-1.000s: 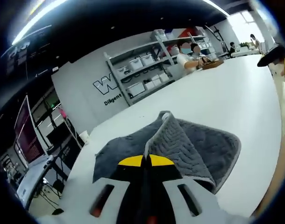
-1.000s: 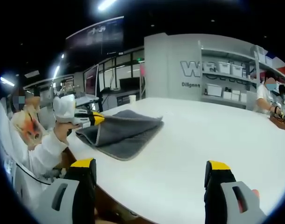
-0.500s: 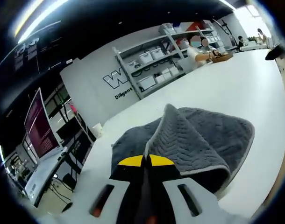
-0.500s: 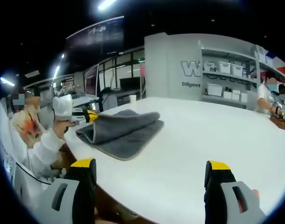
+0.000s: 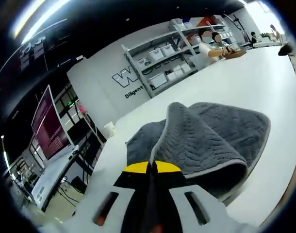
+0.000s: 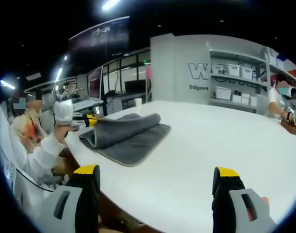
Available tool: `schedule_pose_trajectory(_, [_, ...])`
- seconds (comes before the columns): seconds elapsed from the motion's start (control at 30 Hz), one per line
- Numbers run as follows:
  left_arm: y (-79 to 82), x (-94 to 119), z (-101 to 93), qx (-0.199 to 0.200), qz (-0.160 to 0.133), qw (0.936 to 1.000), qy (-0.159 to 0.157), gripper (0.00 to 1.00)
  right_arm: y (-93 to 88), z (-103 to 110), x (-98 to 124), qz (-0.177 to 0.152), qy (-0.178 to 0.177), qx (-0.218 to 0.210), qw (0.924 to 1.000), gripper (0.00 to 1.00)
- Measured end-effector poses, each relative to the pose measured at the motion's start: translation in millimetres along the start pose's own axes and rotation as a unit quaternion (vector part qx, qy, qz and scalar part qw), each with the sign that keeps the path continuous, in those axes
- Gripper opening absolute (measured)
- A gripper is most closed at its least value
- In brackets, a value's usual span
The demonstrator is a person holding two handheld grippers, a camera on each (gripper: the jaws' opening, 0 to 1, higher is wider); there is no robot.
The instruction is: Open the folded towel by lifting each exposed corner and separating the folded layers until the towel lies flat within the target outline without major curled edges
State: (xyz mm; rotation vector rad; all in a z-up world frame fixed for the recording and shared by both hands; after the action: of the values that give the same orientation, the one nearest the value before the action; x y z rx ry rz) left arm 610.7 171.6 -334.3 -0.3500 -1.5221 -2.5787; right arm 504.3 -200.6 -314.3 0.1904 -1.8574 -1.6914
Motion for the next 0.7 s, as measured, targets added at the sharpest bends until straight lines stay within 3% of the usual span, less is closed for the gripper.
schedule_pose_trajectory(0.7, [-6.3, 10.7, 34.7, 0.011, 0.001, 0.9993, 0.036, 0.03, 0.0, 2.4, -1.5, 0.001, 0.000, 0.001, 1.0000, 0.96])
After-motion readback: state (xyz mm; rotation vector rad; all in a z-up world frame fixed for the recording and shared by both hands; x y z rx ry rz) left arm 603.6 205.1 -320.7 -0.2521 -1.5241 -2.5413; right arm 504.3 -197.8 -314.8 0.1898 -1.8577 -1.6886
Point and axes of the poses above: the point that each gripper's makers call its tool centre point, and the gripper's own axes: x roughly backward along the fingers, z roughly to its left, y roughly out of its top, the point moved 1 cm from there along x, roughly backward along the fingers, and after that the axes turned 2 degrees about x, right-handed, at the moved point
